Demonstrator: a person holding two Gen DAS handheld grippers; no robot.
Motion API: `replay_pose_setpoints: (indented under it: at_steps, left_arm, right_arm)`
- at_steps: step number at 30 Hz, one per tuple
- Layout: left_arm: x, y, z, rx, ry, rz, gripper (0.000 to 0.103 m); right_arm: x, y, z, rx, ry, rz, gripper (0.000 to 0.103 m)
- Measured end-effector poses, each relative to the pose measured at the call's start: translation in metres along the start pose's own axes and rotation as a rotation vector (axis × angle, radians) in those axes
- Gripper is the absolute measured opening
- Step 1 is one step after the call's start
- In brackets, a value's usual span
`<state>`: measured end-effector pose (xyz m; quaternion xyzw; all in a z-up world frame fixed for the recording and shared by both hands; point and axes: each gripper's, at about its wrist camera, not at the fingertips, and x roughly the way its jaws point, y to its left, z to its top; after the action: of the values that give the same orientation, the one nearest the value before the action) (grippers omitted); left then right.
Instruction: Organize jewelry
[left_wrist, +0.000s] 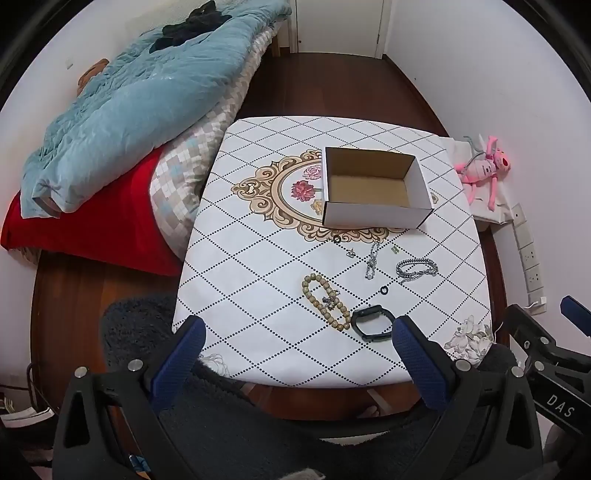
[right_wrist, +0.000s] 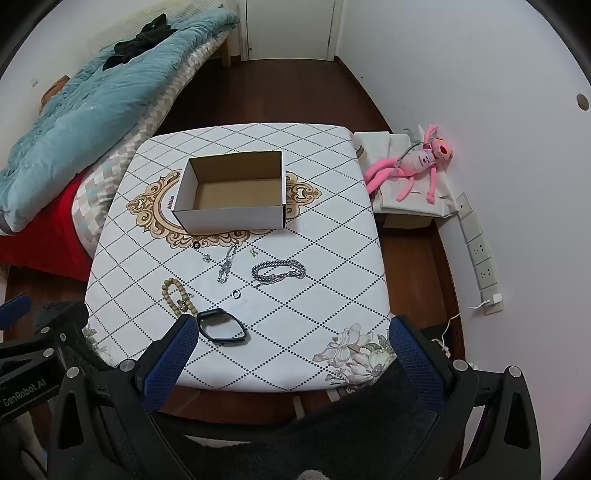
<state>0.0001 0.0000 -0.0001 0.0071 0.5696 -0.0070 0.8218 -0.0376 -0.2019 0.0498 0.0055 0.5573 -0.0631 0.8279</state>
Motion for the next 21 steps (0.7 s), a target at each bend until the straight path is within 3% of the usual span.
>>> replay_pose_setpoints:
  at_steps: [21]
  left_arm:
    - [-0.0027,-0.0057,0.0013,0.021,-0.016,0.010,0.103]
  right_arm:
    - [-0.0018,-0.0013,-0.0007,0.003,-0.001,0.003,0.103]
